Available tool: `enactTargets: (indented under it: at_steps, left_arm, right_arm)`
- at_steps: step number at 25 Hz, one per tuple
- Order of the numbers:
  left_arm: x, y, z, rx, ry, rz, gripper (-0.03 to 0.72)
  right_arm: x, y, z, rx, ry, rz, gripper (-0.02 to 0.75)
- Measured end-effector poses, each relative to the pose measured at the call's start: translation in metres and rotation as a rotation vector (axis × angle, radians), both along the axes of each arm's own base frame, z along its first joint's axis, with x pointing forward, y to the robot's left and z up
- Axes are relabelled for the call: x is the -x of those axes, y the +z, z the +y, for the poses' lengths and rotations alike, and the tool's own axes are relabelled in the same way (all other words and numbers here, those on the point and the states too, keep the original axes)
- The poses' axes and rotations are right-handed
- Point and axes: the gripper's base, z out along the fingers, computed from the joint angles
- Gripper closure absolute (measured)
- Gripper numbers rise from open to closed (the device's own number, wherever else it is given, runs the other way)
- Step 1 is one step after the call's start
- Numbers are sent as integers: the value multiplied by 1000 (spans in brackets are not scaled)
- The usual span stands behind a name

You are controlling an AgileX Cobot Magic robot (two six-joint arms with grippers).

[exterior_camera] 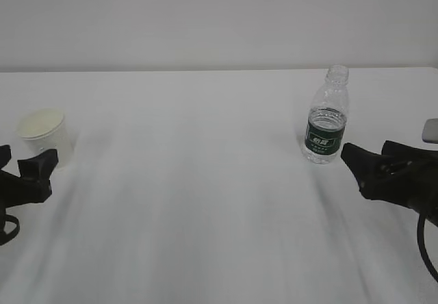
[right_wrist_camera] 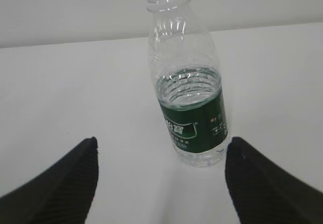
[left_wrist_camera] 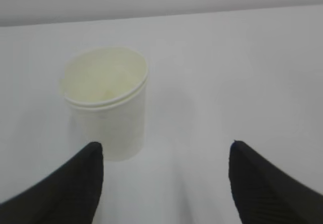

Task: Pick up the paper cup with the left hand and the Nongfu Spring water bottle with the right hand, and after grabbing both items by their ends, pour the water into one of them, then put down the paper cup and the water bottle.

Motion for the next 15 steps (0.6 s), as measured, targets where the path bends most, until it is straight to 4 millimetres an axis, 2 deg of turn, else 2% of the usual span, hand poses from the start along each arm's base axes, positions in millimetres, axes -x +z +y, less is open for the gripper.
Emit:
enactTargets:
  at_steps: [4, 8, 15]
  left_arm:
    - [0, -13, -2, -11, -25, 52, 139]
    - [1, -16, -5, -16, -58, 66, 172]
    - [1, -16, -7, -19, -89, 64, 181]
  right_arm:
    - [-1, 1, 0, 44, 11, -24, 151]
    - [-5, 0, 1, 67, 18, -36, 151]
    - [-26, -26, 3, 84, 24, 27, 148]
